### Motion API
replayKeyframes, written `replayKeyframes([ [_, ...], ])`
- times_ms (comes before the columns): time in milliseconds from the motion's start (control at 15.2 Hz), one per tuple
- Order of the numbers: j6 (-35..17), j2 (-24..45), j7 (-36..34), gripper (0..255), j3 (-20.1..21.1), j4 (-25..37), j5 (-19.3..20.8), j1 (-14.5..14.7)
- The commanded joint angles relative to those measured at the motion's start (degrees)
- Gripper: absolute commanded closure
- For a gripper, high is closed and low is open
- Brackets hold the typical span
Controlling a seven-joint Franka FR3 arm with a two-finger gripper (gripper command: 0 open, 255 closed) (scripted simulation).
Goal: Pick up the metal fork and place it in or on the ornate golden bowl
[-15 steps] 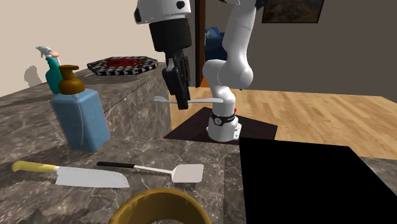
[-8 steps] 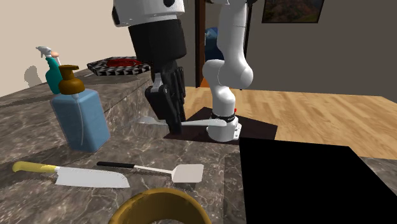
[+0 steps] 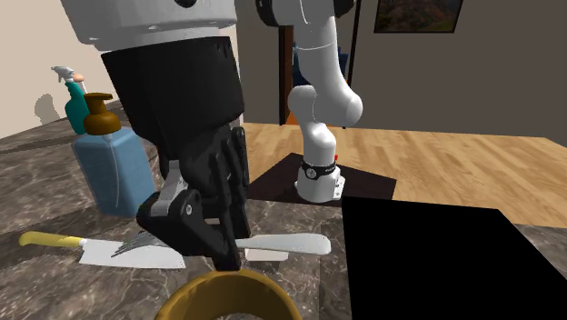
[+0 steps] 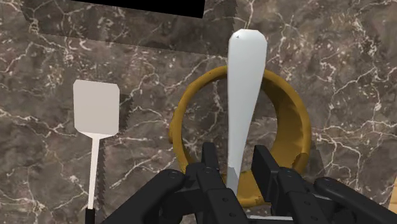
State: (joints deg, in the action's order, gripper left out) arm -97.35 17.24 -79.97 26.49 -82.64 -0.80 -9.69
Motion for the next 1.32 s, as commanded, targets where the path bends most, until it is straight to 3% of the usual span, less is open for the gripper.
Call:
replayKeyframes([
  [0,2.73,6.94,-1.99,255,-0.05,9.37,2.95,2.62],
  [726,-5.67,6.44,-1.19,255,-0.45,0.42,2.65,1.86],
  [1188,-5.67,6.44,-1.19,255,-0.44,0.42,2.66,1.86],
  [1254,-5.66,6.43,-1.18,0,-0.44,0.42,2.65,1.84],
])
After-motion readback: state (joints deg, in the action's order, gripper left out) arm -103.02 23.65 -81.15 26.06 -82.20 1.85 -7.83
